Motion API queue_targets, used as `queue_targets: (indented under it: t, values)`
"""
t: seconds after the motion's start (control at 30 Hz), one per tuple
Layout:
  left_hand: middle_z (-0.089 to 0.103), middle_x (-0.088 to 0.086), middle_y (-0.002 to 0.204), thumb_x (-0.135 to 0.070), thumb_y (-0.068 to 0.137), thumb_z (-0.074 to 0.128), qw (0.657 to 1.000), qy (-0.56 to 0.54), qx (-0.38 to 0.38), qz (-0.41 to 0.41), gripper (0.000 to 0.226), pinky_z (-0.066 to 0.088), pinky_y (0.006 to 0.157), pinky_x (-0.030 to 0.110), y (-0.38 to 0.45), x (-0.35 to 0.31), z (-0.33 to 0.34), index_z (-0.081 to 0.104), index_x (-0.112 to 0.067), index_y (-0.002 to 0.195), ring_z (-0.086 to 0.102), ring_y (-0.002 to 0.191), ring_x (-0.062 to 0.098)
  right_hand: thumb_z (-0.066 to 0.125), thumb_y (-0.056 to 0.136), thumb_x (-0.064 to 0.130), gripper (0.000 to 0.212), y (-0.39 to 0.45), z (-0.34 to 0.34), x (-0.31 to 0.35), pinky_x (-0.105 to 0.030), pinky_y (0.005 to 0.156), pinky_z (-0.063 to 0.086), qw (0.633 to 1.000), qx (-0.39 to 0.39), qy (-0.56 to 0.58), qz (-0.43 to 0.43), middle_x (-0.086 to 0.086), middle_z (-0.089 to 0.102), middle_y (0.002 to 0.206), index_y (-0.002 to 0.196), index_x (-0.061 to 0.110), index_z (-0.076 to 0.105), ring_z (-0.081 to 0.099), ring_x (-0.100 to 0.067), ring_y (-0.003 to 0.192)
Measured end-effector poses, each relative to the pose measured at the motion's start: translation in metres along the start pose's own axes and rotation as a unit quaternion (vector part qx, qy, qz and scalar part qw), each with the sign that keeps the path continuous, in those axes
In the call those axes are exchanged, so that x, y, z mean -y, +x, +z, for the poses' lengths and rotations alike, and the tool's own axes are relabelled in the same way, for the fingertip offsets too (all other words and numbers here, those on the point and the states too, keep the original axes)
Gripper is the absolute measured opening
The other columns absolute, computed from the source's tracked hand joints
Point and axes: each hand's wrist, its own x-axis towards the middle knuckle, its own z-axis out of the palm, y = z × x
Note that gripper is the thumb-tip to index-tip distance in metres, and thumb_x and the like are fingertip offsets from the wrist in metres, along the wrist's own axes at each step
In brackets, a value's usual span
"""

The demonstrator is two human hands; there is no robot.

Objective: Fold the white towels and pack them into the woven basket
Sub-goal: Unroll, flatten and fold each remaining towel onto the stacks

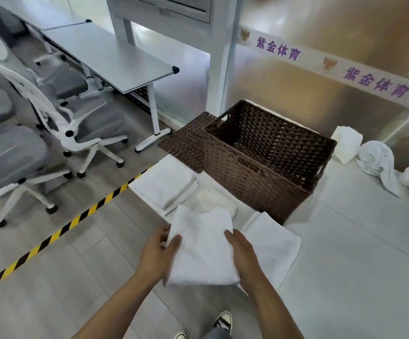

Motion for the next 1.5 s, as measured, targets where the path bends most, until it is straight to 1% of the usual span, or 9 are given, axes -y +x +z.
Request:
queue_targets:
  t: [0.4, 0.67, 0.83, 0.93, 1.13, 1.23, 1.33, 1.4, 1.5]
  values:
    - [0.065, -0.005, 0.101, -0.025, 0.097, 0.062, 0.996, 0.042, -0.068, -0.030, 0.019, 0.050, 0.066, 0.028, 0.166, -0.038, -0.041, 0.060, -0.029, 0.116, 0.064, 0.084, 0.015, 0.065, 0.094, 0.014, 0.019, 0.149, 0.069, 0.046, -0.035, 0.084, 0.054, 0.998, 0.045, -0.029, -0.019, 0.004, 0.076, 0.098, 0.110, 0.024, 0.067, 0.071, -0.018, 0.096]
    - [0.065, -0.008, 0.108, -0.032, 0.098, 0.057, 0.990, 0.113, -0.067, -0.053, 0.020, 0.044, 0.070, 0.028, 0.262, -0.040, -0.073, 0.061, -0.034, 0.117, 0.063, 0.092, 0.014, 0.064, 0.098, 0.015, 0.018, 0.211, 0.124, 0.063, -0.026, 0.065, 0.057, 0.998, 0.063, -0.006, 0.017, -0.011, 0.072, 0.110, 0.115, 0.010, 0.062, 0.072, -0.023, 0.096]
    - [0.058, -0.010, 0.100, -0.028, 0.101, 0.054, 0.984, 0.171, -0.015, -0.045, 0.013, 0.040, 0.063, 0.020, 0.324, -0.043, -0.083, 0.057, -0.032, 0.113, 0.056, 0.091, 0.013, 0.066, 0.097, 0.013, 0.015, 0.248, 0.158, 0.062, -0.035, 0.072, 0.063, 1.000, 0.013, -0.010, 0.026, -0.008, 0.071, 0.108, 0.110, 0.010, 0.060, 0.071, -0.022, 0.097]
    - [0.060, -0.004, 0.113, -0.030, 0.101, 0.054, 0.977, 0.208, 0.024, -0.048, 0.024, 0.040, 0.078, 0.026, 0.359, -0.035, -0.083, 0.059, -0.028, 0.124, 0.055, 0.099, 0.016, 0.069, 0.094, 0.022, 0.011, 0.266, 0.177, 0.051, -0.051, 0.087, 0.060, 0.998, -0.037, -0.036, 0.039, -0.005, 0.072, 0.105, 0.100, 0.024, 0.059, 0.071, -0.023, 0.098]
    - [0.053, -0.003, 0.129, -0.026, 0.101, 0.049, 0.962, 0.248, 0.099, -0.053, 0.038, 0.045, 0.076, 0.027, 0.396, -0.015, -0.079, 0.049, -0.029, 0.139, 0.057, 0.102, 0.019, 0.068, 0.093, 0.027, 0.015, 0.283, 0.199, 0.033, -0.048, 0.082, 0.060, 0.984, -0.150, -0.067, 0.073, -0.007, 0.071, 0.101, 0.101, 0.018, 0.059, 0.069, -0.026, 0.090]
    - [0.047, 0.005, 0.143, -0.019, 0.099, 0.050, 0.931, 0.345, 0.108, 0.054, 0.050, 0.050, 0.091, 0.040, 0.392, -0.002, -0.087, 0.040, -0.024, 0.147, 0.055, 0.115, 0.030, 0.070, 0.091, 0.027, 0.040, 0.274, 0.208, 0.032, -0.037, 0.079, 0.052, 0.967, -0.199, -0.155, 0.045, -0.011, 0.066, 0.116, 0.124, 0.016, 0.051, 0.065, -0.029, 0.098]
    - [0.039, 0.010, 0.156, -0.019, 0.098, 0.055, 0.841, 0.467, 0.109, 0.252, 0.055, 0.039, 0.107, 0.048, 0.372, 0.016, -0.095, 0.040, -0.020, 0.151, 0.042, 0.134, 0.034, 0.075, 0.082, 0.026, 0.072, 0.260, 0.213, 0.031, -0.043, 0.093, 0.047, 0.887, -0.259, -0.376, -0.073, -0.008, 0.053, 0.136, 0.145, 0.024, 0.041, 0.052, -0.029, 0.117]
    - [0.042, 0.011, 0.155, -0.028, 0.099, 0.050, 0.798, 0.491, 0.139, 0.320, 0.047, 0.038, 0.110, 0.051, 0.356, 0.027, -0.097, 0.048, -0.021, 0.146, 0.039, 0.141, 0.037, 0.075, 0.081, 0.027, 0.074, 0.253, 0.215, 0.030, -0.044, 0.101, 0.044, 0.828, -0.241, -0.487, -0.141, -0.006, 0.051, 0.144, 0.149, 0.024, 0.045, 0.049, -0.028, 0.125]
    - [0.047, 0.012, 0.152, -0.041, 0.099, 0.033, 0.769, 0.531, 0.194, 0.299, 0.051, 0.038, 0.113, 0.053, 0.338, 0.039, -0.098, 0.055, -0.022, 0.141, 0.038, 0.143, 0.039, 0.068, 0.087, 0.031, 0.059, 0.246, 0.220, 0.020, -0.044, 0.109, 0.042, 0.802, -0.180, -0.544, -0.172, -0.009, 0.052, 0.148, 0.144, 0.019, 0.055, 0.051, -0.028, 0.132]
